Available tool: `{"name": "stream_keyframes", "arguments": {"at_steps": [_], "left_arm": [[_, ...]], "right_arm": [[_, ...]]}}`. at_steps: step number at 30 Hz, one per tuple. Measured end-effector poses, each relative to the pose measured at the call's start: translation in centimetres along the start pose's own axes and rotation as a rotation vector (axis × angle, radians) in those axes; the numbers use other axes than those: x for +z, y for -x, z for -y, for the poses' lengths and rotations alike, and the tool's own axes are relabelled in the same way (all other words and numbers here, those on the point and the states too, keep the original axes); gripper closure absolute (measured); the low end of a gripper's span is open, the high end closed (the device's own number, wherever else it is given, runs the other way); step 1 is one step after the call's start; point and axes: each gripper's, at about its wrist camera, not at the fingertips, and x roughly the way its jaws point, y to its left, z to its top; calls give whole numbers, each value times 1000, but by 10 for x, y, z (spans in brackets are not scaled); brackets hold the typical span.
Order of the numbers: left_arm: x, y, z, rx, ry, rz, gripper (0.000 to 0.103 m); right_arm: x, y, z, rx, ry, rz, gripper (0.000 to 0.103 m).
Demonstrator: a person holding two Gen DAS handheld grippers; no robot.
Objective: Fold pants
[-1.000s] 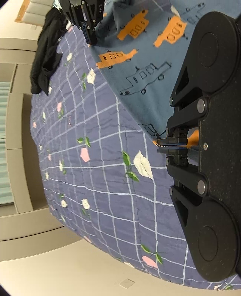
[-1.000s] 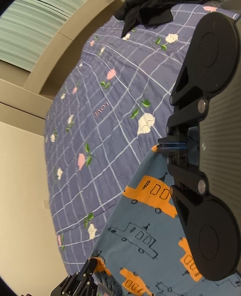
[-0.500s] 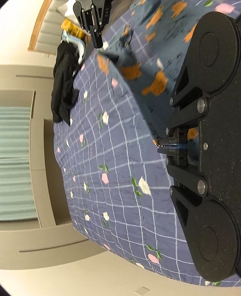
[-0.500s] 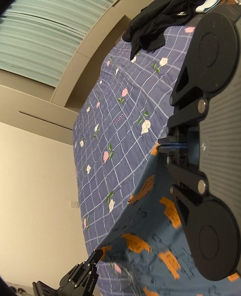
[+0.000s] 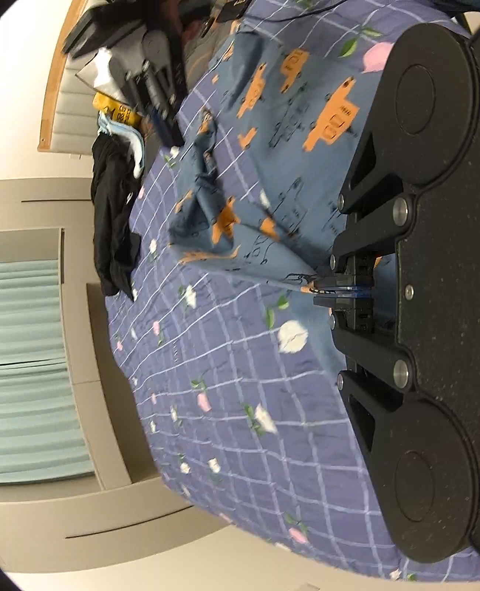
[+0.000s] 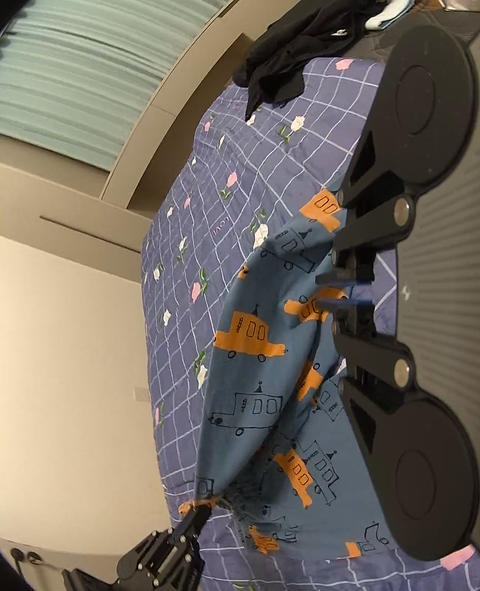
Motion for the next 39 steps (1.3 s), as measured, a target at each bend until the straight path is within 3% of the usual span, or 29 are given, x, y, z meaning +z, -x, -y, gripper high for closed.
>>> {"name": "stream_keyframes", "arguments": {"at_steps": [4, 8, 19, 27, 30, 32, 33, 39], "left_arm": [[-19, -5, 5, -5, 12, -16, 103], [-35, -9, 6, -6, 35, -12, 103], [-46, -15, 5, -13, 23, 10, 103], [-47, -12, 7, -17, 5, 22, 103], [-47, -13, 9, -13, -1, 19, 103], [-47, -13, 11, -9, -8, 19, 103], [-47, -12, 11, -5, -14, 19, 103], [-48, -10, 13, 2, -19, 26, 103]], "right_arm": [[12, -20, -3, 32, 64, -17, 66], [30, -45, -11, 80, 202, -35, 55], [78, -118, -62, 212, 655, -151, 48], [76, -144, -82, 231, 775, -206, 55], [73, -150, -85, 222, 797, -215, 64], [72, -153, -85, 213, 799, -223, 88], [71, -155, -85, 202, 798, -225, 92], [63, -133, -80, 172, 767, -201, 100]]}}
